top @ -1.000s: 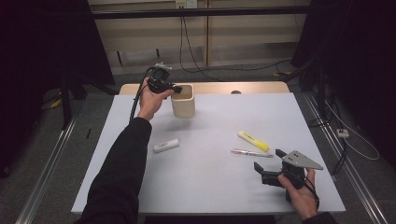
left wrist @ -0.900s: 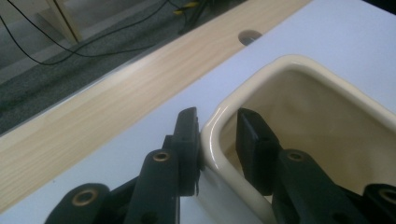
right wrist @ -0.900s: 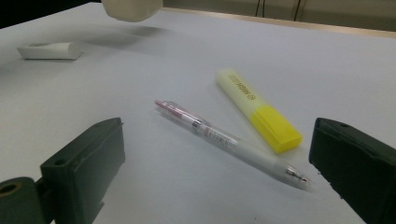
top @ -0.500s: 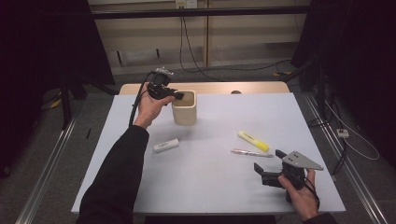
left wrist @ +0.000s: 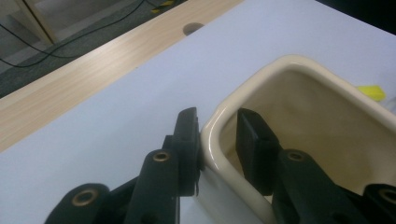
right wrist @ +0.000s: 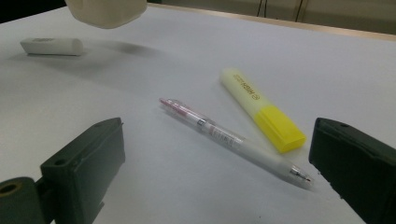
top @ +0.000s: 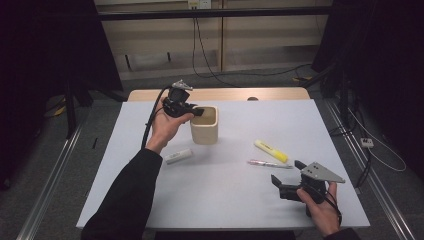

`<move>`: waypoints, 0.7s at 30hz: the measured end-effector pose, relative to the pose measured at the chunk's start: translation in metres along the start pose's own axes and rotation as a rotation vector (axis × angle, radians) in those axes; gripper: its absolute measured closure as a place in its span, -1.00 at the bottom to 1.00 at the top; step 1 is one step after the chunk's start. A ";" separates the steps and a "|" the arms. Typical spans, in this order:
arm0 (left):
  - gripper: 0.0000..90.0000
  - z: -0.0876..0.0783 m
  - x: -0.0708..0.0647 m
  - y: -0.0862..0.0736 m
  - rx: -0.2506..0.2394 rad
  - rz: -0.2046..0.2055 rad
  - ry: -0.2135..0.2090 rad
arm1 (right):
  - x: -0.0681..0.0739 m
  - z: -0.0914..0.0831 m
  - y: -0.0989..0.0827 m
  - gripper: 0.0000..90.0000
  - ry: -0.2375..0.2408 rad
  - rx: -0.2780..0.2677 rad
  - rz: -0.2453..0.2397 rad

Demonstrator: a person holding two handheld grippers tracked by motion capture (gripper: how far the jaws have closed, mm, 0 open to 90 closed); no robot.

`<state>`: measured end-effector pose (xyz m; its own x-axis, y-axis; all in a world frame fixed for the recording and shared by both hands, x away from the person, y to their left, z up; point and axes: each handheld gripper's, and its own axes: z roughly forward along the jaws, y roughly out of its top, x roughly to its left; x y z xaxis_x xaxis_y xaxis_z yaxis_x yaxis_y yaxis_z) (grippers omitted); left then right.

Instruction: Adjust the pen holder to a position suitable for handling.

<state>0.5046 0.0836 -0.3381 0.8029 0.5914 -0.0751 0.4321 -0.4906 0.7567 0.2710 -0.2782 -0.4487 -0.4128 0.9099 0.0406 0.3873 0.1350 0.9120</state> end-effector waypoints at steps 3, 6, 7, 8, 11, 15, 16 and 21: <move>0.56 -0.001 -0.007 -0.001 -0.001 -0.002 -0.004 | 0.000 0.000 0.000 -0.93 0.000 0.000 0.000; 0.56 0.002 -0.014 -0.004 -0.016 -0.020 -0.021 | 0.000 0.000 0.000 -0.93 0.001 0.001 0.004; 0.56 0.002 -0.015 -0.005 -0.014 -0.028 -0.023 | -0.001 0.000 0.000 -0.93 0.001 0.001 0.004; 0.56 0.003 -0.016 -0.005 -0.009 -0.029 -0.024 | -0.001 0.001 0.000 -0.93 0.000 0.001 0.007; 0.56 0.006 -0.024 -0.006 0.005 -0.012 -0.021 | -0.001 0.001 0.000 -0.93 0.001 0.002 0.005; 0.56 0.010 -0.034 -0.008 0.008 -0.022 -0.035 | -0.001 0.001 0.000 -0.93 0.001 0.002 0.005; 0.56 0.011 -0.035 -0.009 0.012 -0.020 -0.036 | 0.000 0.000 0.000 -0.93 0.000 0.002 0.005; 0.56 0.021 -0.043 -0.011 0.024 -0.023 -0.027 | -0.001 0.000 0.000 -0.93 0.000 0.004 0.003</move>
<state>0.4741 0.0505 -0.3571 0.8029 0.5858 -0.1102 0.4605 -0.4922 0.7387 0.2714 -0.2788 -0.4491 -0.4111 0.9106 0.0436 0.3920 0.1334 0.9102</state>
